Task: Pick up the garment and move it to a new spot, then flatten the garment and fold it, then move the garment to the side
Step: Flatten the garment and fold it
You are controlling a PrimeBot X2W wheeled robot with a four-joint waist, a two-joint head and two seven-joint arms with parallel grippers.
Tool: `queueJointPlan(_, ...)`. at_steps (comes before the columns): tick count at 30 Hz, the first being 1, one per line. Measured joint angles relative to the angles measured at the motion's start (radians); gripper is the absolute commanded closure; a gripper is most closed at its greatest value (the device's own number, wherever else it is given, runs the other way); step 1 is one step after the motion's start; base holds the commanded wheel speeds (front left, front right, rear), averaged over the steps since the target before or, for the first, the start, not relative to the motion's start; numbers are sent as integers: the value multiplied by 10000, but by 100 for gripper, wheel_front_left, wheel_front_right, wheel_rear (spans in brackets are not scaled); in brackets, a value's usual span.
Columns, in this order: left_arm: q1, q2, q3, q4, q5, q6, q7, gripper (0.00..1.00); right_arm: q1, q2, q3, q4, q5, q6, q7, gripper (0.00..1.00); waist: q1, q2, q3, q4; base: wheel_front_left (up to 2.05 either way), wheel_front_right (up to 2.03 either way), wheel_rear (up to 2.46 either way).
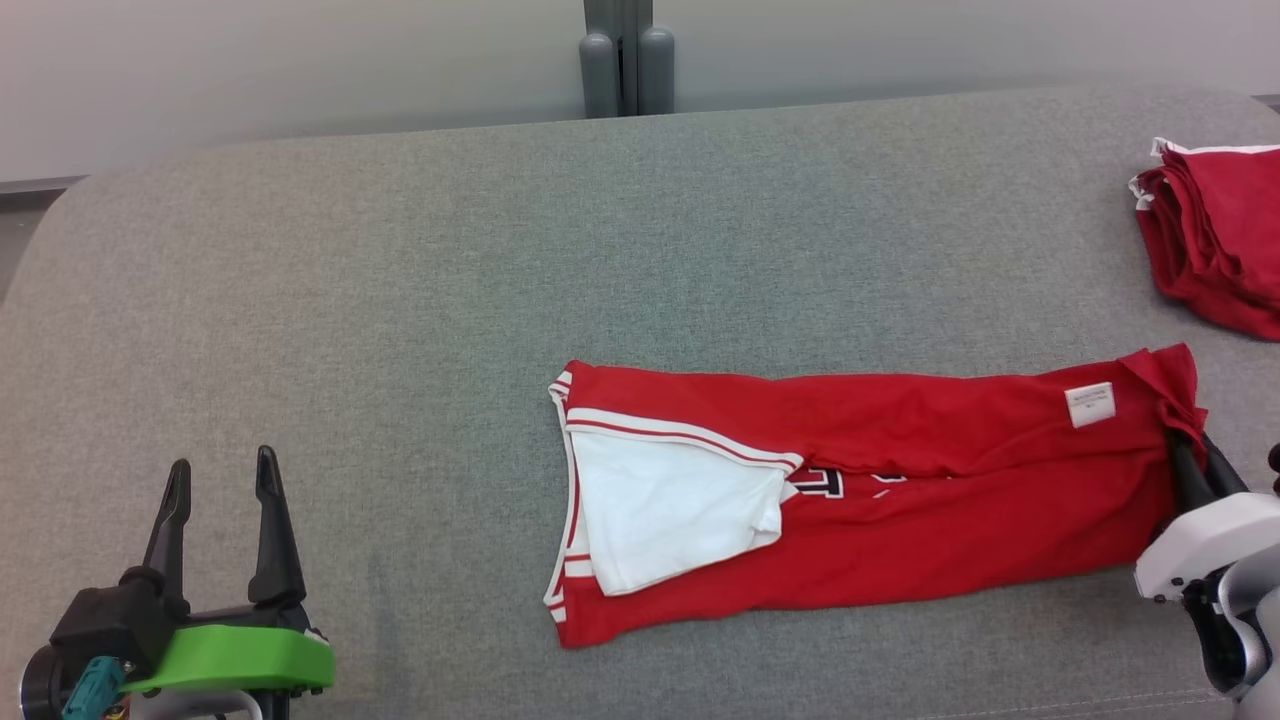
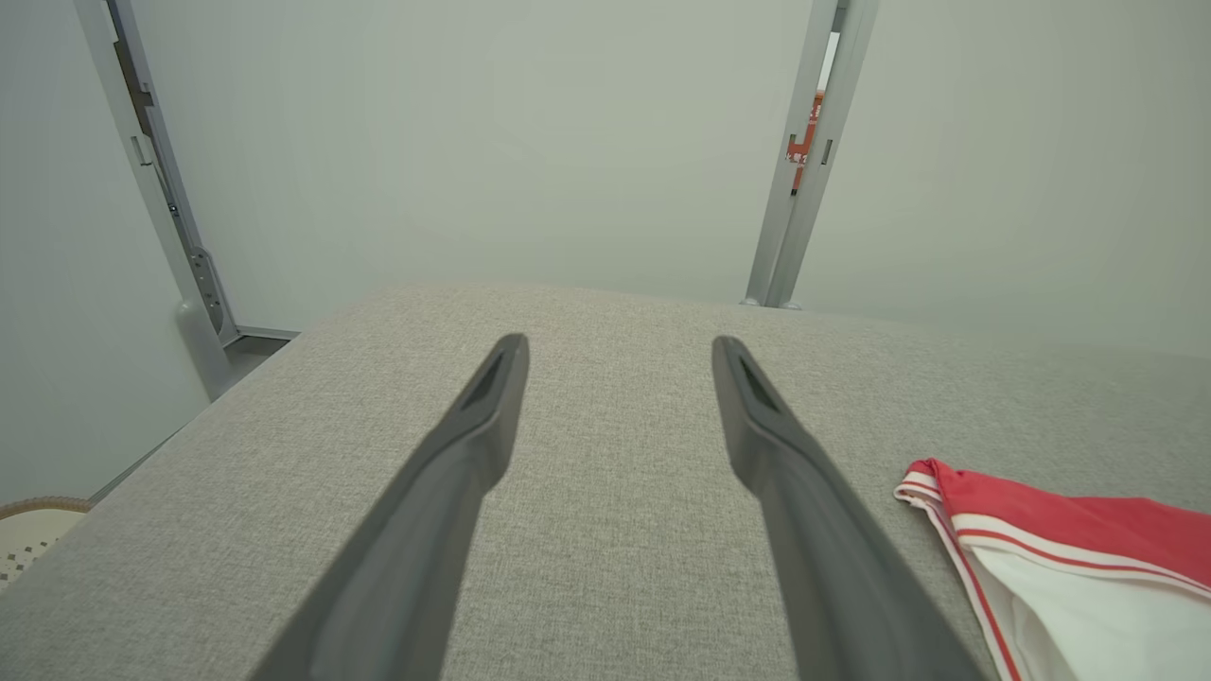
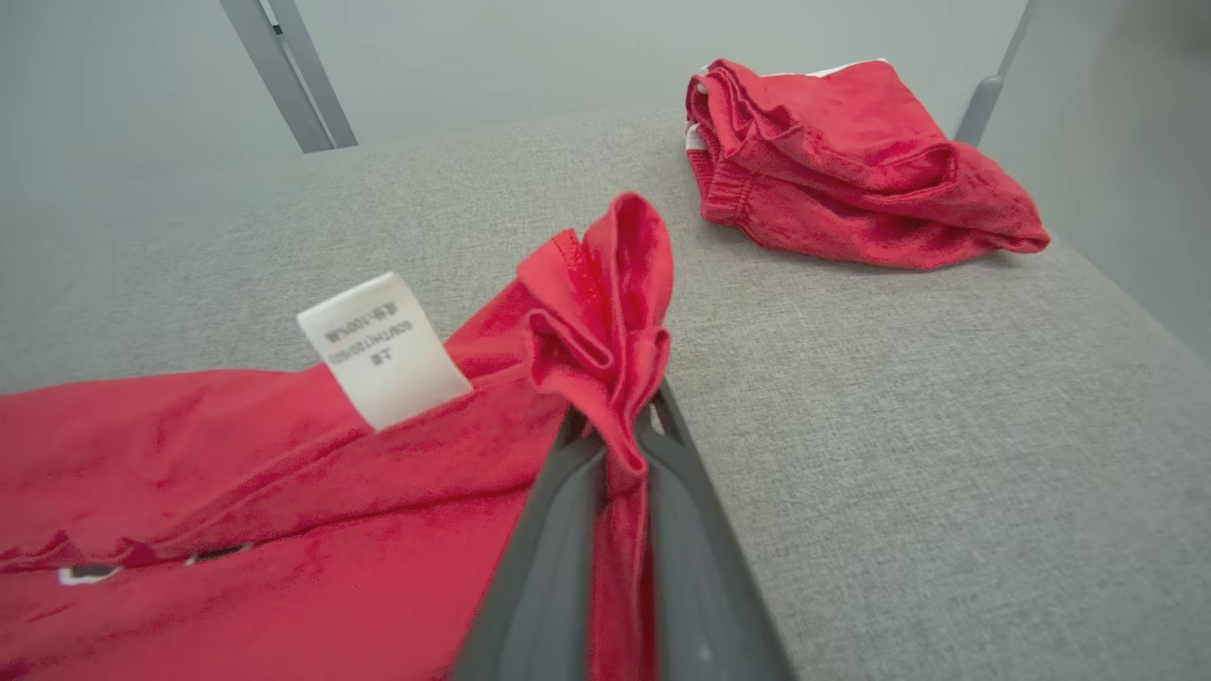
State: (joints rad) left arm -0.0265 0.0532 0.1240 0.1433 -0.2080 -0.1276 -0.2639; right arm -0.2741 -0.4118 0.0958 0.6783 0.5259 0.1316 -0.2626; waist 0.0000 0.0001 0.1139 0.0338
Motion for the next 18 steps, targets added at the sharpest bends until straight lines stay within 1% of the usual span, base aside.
queueJointPlan(5, 94, -10, 23, -54, 25, -4, 0, 0, 147, 487, 543, -1246, 125, -6, 167, 100, 0, 0, -109, -66, 0, 0, 0)
queueJointPlan(8, 149, -12, 17, -67, 25, -6, 0, 0, 254, 869, 920, -2163, 433, -10, 493, 100, 0, 0, -129, -64, 0, 0, 0)
queueJointPlan(13, 148, -15, -63, -61, 23, -12, 0, 0, 402, 1492, 1701, -3572, 543, -10, 1076, 100, 0, 0, -98, 38, 0, 0, 0)
queueJointPlan(18, 119, -17, -169, 13, -8, -12, 0, 0, 430, 2048, 2383, -4307, 445, -10, 1475, 100, 0, -1, -52, 229, 0, 0, 0)
